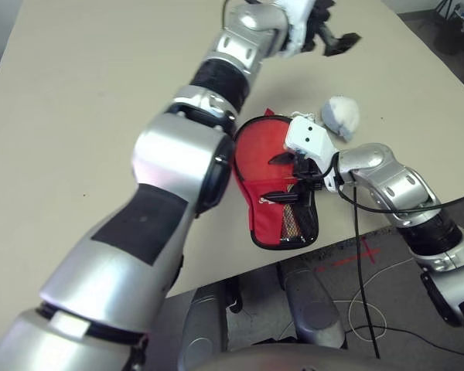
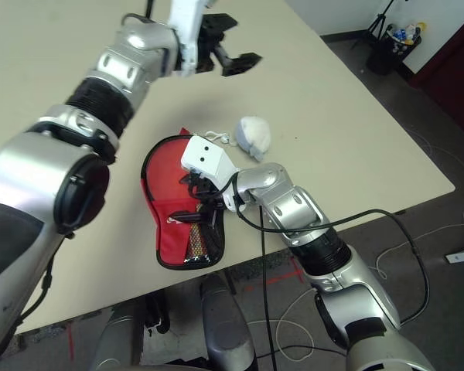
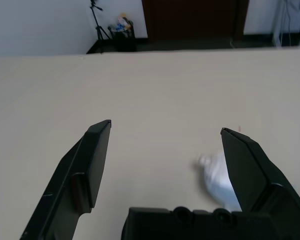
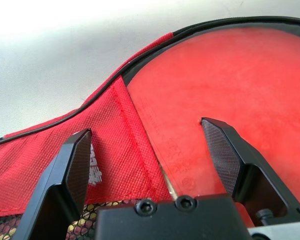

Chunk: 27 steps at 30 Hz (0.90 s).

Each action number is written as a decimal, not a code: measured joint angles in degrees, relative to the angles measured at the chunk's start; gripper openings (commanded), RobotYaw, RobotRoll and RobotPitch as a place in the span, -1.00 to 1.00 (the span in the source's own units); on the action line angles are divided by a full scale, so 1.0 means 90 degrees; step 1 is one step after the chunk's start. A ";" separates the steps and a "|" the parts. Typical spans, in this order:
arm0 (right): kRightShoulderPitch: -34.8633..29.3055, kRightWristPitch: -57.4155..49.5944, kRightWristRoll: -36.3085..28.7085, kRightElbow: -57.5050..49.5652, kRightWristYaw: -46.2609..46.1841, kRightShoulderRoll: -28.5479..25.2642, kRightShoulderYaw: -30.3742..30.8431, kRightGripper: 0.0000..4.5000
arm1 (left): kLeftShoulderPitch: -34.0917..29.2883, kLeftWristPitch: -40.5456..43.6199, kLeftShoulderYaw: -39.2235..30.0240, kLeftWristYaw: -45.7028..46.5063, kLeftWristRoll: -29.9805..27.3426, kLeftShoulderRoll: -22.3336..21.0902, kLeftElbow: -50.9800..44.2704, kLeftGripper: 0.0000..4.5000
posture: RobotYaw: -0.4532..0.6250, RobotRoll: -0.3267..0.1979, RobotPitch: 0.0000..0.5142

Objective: Store the ping-pong paddle in its case and zip it.

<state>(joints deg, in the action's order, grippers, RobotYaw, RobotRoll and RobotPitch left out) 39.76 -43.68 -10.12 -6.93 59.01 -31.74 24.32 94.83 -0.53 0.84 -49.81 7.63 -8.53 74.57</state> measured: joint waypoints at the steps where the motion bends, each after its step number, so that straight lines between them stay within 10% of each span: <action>1: 0.0020 0.0016 0.0000 0.0042 0.0005 -0.0007 0.0000 1.00 | -0.0139 -0.0015 0.0100 -0.0177 0.0083 -0.0065 -0.0056 0.99 | -0.45 0.25 -0.04; 27: 0.1441 -0.3295 -0.1690 0.0141 -0.0920 -0.1322 -0.3201 1.00 | -0.3094 0.1824 0.1681 -0.2441 -0.0116 -0.0469 -0.5110 0.99 | -0.50 0.25 0.01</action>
<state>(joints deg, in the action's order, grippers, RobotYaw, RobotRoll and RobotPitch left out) 52.73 -73.34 -25.34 -5.66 50.72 -43.64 -4.49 66.99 15.89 15.97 -71.78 6.59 -12.74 28.58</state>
